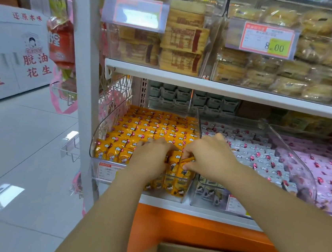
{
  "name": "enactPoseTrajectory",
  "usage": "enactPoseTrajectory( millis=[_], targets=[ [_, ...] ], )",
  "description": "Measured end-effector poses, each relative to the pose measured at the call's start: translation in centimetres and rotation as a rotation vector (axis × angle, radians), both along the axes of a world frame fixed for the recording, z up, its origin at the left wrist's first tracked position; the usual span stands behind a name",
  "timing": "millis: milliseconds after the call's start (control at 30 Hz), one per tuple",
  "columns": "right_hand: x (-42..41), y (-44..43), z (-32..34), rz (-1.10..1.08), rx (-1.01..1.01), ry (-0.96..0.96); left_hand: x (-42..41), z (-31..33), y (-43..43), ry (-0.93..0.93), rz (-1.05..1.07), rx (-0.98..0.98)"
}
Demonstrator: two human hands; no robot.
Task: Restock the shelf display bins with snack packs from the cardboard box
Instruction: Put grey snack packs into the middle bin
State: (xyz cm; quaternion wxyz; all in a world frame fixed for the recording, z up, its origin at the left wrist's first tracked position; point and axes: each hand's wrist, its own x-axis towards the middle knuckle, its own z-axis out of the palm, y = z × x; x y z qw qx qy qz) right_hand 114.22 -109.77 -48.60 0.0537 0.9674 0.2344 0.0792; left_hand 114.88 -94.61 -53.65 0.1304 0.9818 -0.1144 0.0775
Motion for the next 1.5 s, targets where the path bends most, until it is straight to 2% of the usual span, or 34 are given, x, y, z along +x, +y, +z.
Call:
enactPoseTrajectory(
  millis=[100,267,367,467,700,867,933,967,1033,1100,1133,1233,1300,1400,1500],
  targets=[
    [-1.2,-0.9,-0.3,-0.005,0.042,-0.028,-1.4,0.1,-0.4,-0.118,0.048,-0.098],
    [-6.0,-4.0,-1.9,0.037,0.471,-0.126,-5.2,-0.9,-2.6,-0.37,-0.061,-0.396],
    [-9.4,-6.5,-4.8,0.076,0.633,-0.16,-7.9,-2.6,-4.6,-0.482,-0.045,-0.536],
    [-12.3,-9.6,-8.3,-0.008,0.693,-0.083,-10.6,-5.6,-7.0,-0.372,-0.033,-0.708],
    [-15.7,-17.0,-18.2,-0.284,0.731,0.28,-13.9,-16.7,-12.5,0.077,0.075,-0.732],
    [-15.8,-21.8,-25.0,-0.516,0.665,0.548,-13.9,-23.6,-14.0,0.42,0.189,-0.601],
    [-15.7,-23.4,-27.5,-0.598,0.617,0.675,-13.8,-26.5,-14.0,0.614,0.209,-0.555],
    [-15.6,-24.0,-28.6,-0.617,0.574,0.748,-13.7,-27.7,-13.9,0.741,0.169,-0.508],
    [-15.4,-24.8,-30.5,-0.599,0.461,0.902,-13.7,-29.6,-13.6,1.005,-0.049,-0.27],
    [-15.1,-24.9,-31.9,-0.525,0.386,1.034,-13.8,-31.0,-13.3,1.164,-0.25,-0.01],
    [-14.8,-24.8,-32.6,-0.473,0.371,1.08,-14.0,-31.6,-13.1,1.212,-0.283,0.089],
    [-13.9,-23.9,-34.3,-0.402,0.33,1.151,-14.6,-33.3,-12.7,1.214,-0.297,0.317],
    [-13.7,-23.2,-35.5,-0.383,0.242,1.195,-15.0,-34.1,-12.7,1.14,-0.312,0.363],
    [-14.3,-22.1,-37.0,-0.327,0.102,1.273,-15.4,-34.6,-12.5,1.054,-0.32,0.297],
    [-14.8,-20.9,-37.8,-0.274,0.098,1.257,-15.4,-34.8,-12.2,1.052,-0.282,0.133]
  ],
)
